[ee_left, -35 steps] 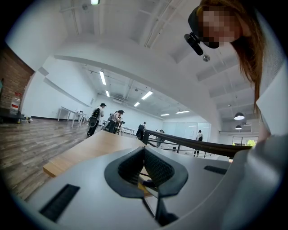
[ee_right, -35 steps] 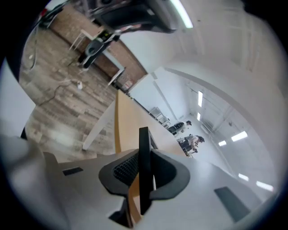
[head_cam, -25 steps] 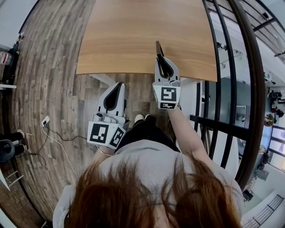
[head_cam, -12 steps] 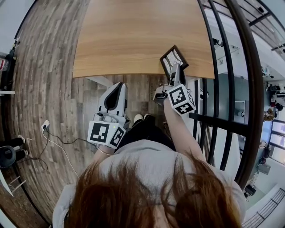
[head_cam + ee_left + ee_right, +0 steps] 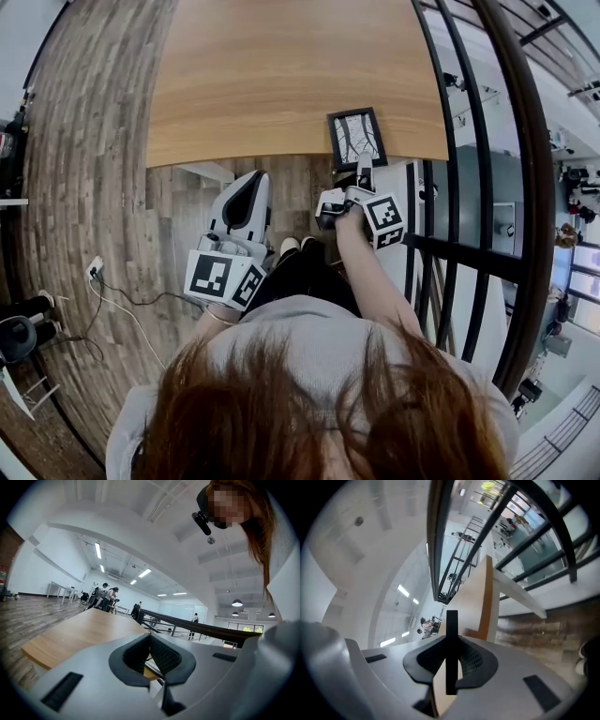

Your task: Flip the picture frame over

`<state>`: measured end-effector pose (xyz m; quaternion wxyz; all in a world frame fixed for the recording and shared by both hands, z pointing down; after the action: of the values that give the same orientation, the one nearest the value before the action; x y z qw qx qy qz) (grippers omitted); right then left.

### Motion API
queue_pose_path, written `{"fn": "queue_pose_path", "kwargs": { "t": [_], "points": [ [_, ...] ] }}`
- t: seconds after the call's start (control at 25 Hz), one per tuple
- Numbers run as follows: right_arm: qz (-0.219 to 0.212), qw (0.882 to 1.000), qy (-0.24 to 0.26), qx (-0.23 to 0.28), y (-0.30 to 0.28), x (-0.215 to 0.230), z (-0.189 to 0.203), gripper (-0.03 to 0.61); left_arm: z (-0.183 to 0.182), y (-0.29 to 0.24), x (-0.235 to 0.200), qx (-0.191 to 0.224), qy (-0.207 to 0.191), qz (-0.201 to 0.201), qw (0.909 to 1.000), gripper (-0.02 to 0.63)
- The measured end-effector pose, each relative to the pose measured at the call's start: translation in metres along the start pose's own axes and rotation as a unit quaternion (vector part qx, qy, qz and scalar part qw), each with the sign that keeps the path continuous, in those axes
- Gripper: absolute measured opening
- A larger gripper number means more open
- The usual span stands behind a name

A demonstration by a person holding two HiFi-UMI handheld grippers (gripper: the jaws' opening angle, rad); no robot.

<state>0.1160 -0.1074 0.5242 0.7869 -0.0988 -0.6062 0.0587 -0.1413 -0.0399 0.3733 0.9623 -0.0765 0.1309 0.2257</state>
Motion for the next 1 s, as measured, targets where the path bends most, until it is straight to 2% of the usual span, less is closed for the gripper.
{"fn": "queue_pose_path", "kwargs": {
  "t": [0.2,0.32,0.6,1.0],
  "points": [
    [-0.027,0.995,-0.099,0.004,-0.004,0.029,0.016,0.08,0.005,-0.002,0.001,-0.013,-0.003,0.005,0.9999,0.006],
    [-0.037,0.99,-0.133,0.013,-0.005,0.039,0.023,0.08,0.008,-0.002,0.001,-0.019,-0.003,0.005,0.9998,0.006],
    [-0.047,0.987,-0.153,0.029,-0.017,0.041,0.038,0.081,0.015,-0.001,0.0,-0.037,-0.003,0.006,0.9993,0.006],
    [-0.028,0.988,-0.152,0.012,-0.019,0.044,0.061,0.081,0.022,0.005,0.0,-0.046,0.009,0.008,0.9989,0.006]
  ]
}}
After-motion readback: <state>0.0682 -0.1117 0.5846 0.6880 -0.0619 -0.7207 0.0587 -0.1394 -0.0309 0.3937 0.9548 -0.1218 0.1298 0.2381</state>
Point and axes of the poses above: the fingertips, and each gripper's own axes: y backward along the fingers, x to its right, z out of its underside, the point moved 10 cm from there along y, backward along the fingers
